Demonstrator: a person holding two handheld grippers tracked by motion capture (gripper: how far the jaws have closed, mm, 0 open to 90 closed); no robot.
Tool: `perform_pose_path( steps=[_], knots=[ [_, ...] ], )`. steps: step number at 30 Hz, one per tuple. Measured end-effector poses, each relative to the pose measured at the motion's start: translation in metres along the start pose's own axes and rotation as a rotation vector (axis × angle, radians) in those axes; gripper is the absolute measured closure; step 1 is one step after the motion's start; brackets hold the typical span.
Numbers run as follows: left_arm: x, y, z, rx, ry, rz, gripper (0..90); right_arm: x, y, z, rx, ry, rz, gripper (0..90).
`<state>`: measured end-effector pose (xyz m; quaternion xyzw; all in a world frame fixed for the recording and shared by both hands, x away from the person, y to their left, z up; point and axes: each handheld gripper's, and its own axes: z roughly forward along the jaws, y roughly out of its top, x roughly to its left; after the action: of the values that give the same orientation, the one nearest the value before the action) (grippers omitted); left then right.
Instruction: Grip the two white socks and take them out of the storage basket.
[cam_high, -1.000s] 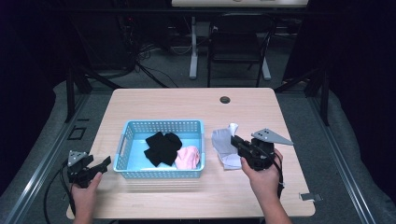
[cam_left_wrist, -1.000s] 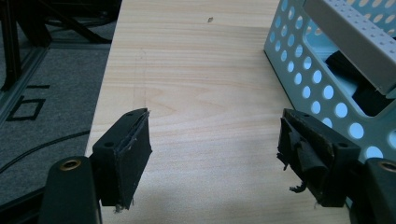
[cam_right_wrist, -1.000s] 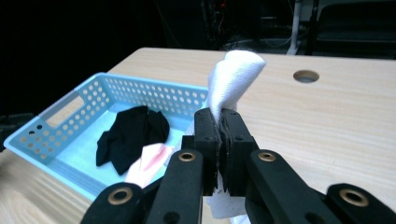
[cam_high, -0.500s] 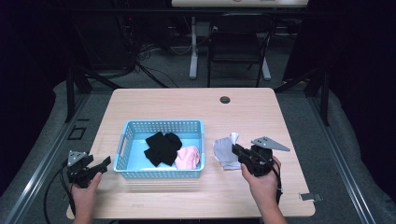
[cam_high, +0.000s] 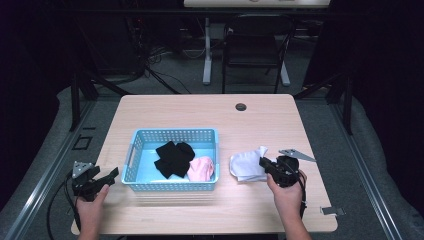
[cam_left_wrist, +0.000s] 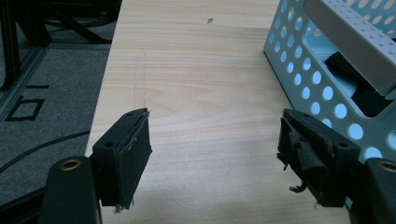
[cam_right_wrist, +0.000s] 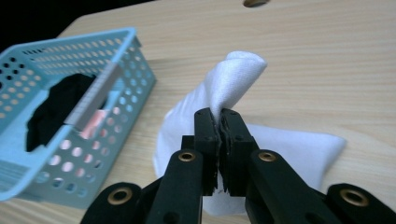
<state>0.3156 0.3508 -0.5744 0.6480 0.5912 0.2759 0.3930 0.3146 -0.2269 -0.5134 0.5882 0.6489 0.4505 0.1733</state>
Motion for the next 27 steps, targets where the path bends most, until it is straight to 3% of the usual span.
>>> perform_pose_path(
  steps=[6, 13, 22, 27],
  knots=[
    [0.000, 0.000, 0.000, -0.001, 0.000, 0.001, 25.4, -0.017, -0.004, 0.006, 0.036, -0.051, 0.034, 86.6],
    [0.000, 0.000, 0.000, 0.001, -0.001, 0.000, 25.4, -0.039, -0.009, 0.019, 0.118, -0.097, 0.081, 86.3],
    [0.000, 0.000, 0.000, -0.002, -0.004, -0.004, 25.3, -0.049, -0.010, 0.021, 0.125, -0.114, 0.119, 85.0],
    [0.000, 0.000, 0.000, 0.000, -0.001, -0.001, 25.3, -0.051, -0.011, 0.021, 0.102, -0.122, 0.112, 71.6]
  ],
)
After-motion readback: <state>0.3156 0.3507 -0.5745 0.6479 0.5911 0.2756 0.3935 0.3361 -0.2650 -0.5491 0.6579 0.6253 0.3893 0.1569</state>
